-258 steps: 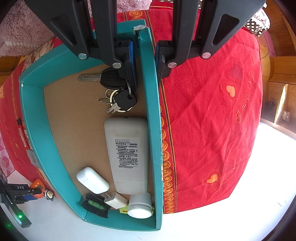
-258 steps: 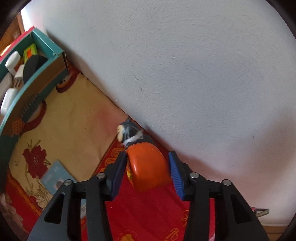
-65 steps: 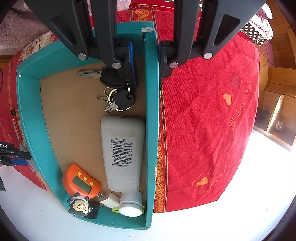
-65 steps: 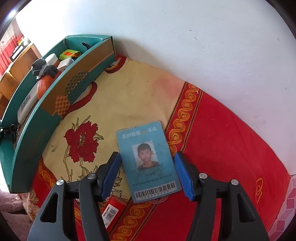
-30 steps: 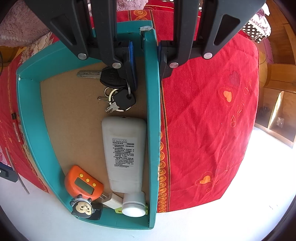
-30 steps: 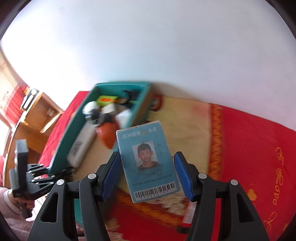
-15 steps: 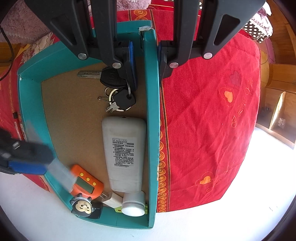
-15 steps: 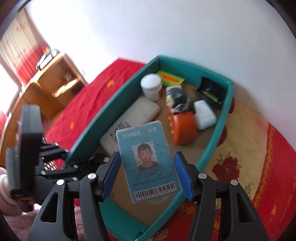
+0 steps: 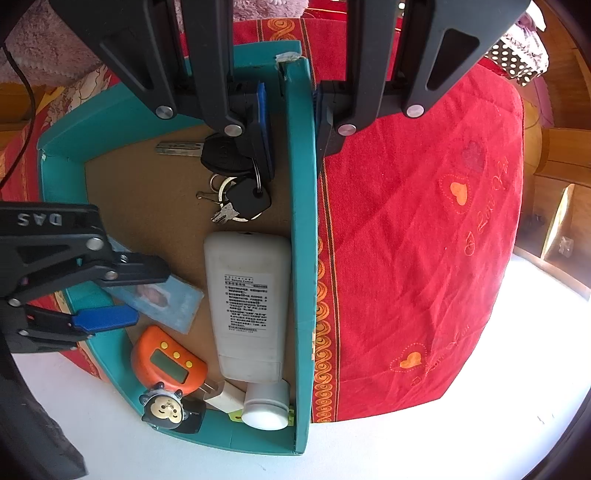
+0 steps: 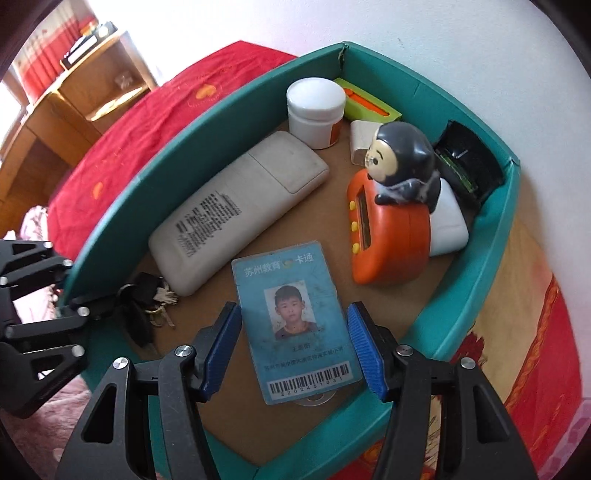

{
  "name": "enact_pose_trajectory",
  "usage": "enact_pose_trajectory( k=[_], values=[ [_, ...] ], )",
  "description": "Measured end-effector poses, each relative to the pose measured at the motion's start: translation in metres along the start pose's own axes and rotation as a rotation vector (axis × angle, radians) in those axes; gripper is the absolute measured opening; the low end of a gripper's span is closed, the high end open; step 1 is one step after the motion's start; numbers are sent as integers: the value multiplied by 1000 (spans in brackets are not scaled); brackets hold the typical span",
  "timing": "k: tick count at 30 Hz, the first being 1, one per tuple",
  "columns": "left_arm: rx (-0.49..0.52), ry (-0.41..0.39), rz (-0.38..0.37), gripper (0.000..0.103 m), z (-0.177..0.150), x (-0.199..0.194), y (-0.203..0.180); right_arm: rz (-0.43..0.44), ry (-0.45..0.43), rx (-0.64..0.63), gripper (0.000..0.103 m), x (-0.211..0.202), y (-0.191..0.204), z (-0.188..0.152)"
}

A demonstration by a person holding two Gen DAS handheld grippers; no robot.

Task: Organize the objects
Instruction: 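Carry the blue ID card with the right gripper into the tray and release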

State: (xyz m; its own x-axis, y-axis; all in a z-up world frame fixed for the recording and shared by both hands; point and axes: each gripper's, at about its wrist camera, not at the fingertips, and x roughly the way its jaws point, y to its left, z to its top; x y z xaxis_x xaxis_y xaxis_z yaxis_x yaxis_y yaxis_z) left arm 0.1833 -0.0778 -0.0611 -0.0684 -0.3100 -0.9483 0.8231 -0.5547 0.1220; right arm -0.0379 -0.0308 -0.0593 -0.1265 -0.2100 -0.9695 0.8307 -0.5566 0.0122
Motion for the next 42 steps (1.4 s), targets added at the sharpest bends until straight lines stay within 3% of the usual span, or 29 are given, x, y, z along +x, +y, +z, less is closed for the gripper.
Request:
enact_pose_trajectory(
  k=[6,17,36,42],
  values=[
    [-8,1,3,15,0,0,0,-67,4,-75,61,5,2,4],
    [-17,2,11,15,-1,-1,0,-60,5,-68,61,2,-2,1],
    [-30,5,25,15,-2,-1,-1,16,-149,102,62,-72,-23,-36],
    [-37,6,29,15,-2,-1,0,-1,-175,220,62,-96,-43,-72]
  ],
)
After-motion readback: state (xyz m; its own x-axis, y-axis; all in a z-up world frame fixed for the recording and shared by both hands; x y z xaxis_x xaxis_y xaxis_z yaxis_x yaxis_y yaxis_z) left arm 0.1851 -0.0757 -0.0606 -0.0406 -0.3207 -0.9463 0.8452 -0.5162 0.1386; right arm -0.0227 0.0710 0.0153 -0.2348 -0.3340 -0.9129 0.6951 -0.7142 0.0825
